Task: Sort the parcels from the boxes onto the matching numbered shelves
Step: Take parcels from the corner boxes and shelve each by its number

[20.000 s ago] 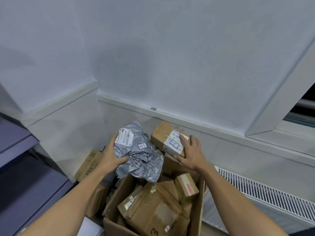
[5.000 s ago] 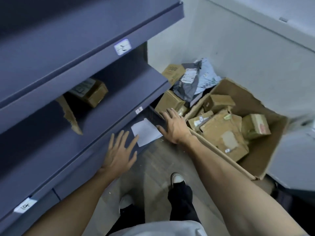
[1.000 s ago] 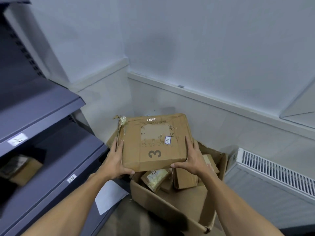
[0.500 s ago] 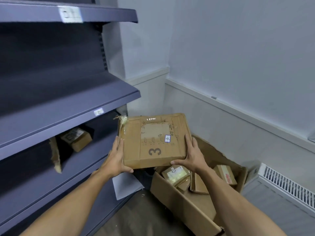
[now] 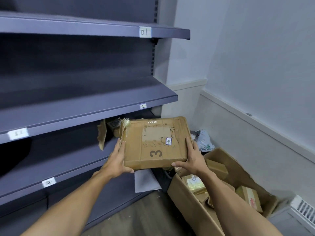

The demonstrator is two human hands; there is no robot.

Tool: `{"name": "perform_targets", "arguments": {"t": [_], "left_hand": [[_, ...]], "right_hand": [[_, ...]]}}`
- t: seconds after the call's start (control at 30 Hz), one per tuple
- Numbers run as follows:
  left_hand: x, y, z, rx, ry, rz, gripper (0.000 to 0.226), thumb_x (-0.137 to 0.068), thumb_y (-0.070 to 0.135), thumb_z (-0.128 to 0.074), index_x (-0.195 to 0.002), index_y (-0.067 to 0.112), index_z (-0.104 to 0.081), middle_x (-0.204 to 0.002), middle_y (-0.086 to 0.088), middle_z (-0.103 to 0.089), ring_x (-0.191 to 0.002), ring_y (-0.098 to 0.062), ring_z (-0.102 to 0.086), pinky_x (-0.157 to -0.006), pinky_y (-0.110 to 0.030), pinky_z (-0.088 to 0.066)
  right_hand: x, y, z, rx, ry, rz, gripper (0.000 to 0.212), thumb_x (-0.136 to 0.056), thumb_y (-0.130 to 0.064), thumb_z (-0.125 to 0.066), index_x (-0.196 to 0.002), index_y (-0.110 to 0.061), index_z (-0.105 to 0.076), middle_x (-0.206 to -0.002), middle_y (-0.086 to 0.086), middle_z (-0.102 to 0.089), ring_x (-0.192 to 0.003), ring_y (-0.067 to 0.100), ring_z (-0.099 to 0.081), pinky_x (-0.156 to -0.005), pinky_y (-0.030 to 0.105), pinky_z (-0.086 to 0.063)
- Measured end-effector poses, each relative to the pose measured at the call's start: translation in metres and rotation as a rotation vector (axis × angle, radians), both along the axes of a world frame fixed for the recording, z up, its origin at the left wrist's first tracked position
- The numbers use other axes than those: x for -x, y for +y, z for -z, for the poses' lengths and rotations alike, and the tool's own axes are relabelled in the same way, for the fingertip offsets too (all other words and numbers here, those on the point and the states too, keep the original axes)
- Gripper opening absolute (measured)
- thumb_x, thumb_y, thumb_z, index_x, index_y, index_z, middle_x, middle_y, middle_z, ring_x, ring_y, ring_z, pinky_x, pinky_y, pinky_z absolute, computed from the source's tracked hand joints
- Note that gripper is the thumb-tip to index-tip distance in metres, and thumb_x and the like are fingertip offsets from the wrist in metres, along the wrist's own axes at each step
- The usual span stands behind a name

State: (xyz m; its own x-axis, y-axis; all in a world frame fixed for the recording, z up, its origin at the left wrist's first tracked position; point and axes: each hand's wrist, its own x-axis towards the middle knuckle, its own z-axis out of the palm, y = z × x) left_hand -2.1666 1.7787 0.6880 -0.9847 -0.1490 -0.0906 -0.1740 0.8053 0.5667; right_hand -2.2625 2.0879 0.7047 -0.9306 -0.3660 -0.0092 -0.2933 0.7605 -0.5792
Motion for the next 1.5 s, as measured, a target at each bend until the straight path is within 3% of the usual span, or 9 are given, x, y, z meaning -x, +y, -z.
{"name": "perform_targets", "arguments": {"t": [0.27, 0.73, 0.97, 1.2, 1.5], "left_hand": [[-0.072, 0.037, -0.008, 0.04, -0.033, -0.174, 0.141, -0.068, 0.042, -0.089, -0.157, 0.014, 0.017, -0.163, 0.001, 0.026, -0.153, -0.025, -0.009, -0.12, -0.04, -0.022], [-0.215, 0.038, -0.021, 0.093, -0.041, -0.498, 0.145, -0.062, 0.042, -0.093, -0.157, 0.01, 0.012, -0.164, 0.002, 0.022, -0.152, -0.025, -0.013, -0.12, -0.036, -0.023], [-0.258, 0.007, -0.023, 0.084, -0.037, -0.562, 0.145, -0.063, 0.042, -0.092, -0.157, 0.011, 0.014, -0.163, 0.002, 0.026, -0.152, -0.023, -0.01, -0.119, -0.035, -0.023], [-0.285, -0.036, -0.035, 0.077, -0.018, -0.566, 0.145, -0.063, 0.041, -0.092, -0.157, 0.012, 0.015, -0.163, 0.003, 0.026, -0.152, -0.024, -0.011, -0.119, -0.036, -0.024], [-0.317, -0.076, -0.037, 0.052, 0.003, -0.6, 0.146, -0.062, 0.041, -0.093, -0.158, 0.012, 0.012, -0.163, 0.003, 0.026, -0.152, -0.023, -0.012, -0.119, -0.037, -0.024]], "right_hand": [[-0.016, 0.011, 0.005, -0.008, -0.007, -0.141, 0.138, -0.063, -0.058, -0.088, -0.16, -0.019, 0.001, -0.161, 0.007, -0.01, -0.141, 0.032, -0.031, -0.114, 0.045, -0.034], [-0.083, -0.048, 0.008, 0.012, -0.05, -0.417, 0.141, -0.06, -0.06, -0.088, -0.159, -0.022, 0.004, -0.161, 0.002, -0.006, -0.137, 0.031, -0.035, -0.11, 0.048, -0.04], [-0.116, -0.092, 0.001, 0.013, -0.045, -0.472, 0.137, -0.064, -0.054, -0.089, -0.16, -0.022, 0.003, -0.161, 0.0, -0.005, -0.138, 0.027, -0.035, -0.109, 0.04, -0.039], [-0.141, -0.136, -0.013, -0.006, -0.027, -0.463, 0.141, -0.059, -0.061, -0.088, -0.159, -0.024, 0.004, -0.162, 0.001, -0.005, -0.136, 0.026, -0.036, -0.109, 0.045, -0.042], [-0.167, -0.181, -0.021, -0.011, 0.004, -0.497, 0.137, -0.061, -0.057, -0.089, -0.159, -0.024, 0.001, -0.156, -0.006, -0.009, -0.131, 0.025, -0.042, -0.104, 0.041, -0.045]]}}
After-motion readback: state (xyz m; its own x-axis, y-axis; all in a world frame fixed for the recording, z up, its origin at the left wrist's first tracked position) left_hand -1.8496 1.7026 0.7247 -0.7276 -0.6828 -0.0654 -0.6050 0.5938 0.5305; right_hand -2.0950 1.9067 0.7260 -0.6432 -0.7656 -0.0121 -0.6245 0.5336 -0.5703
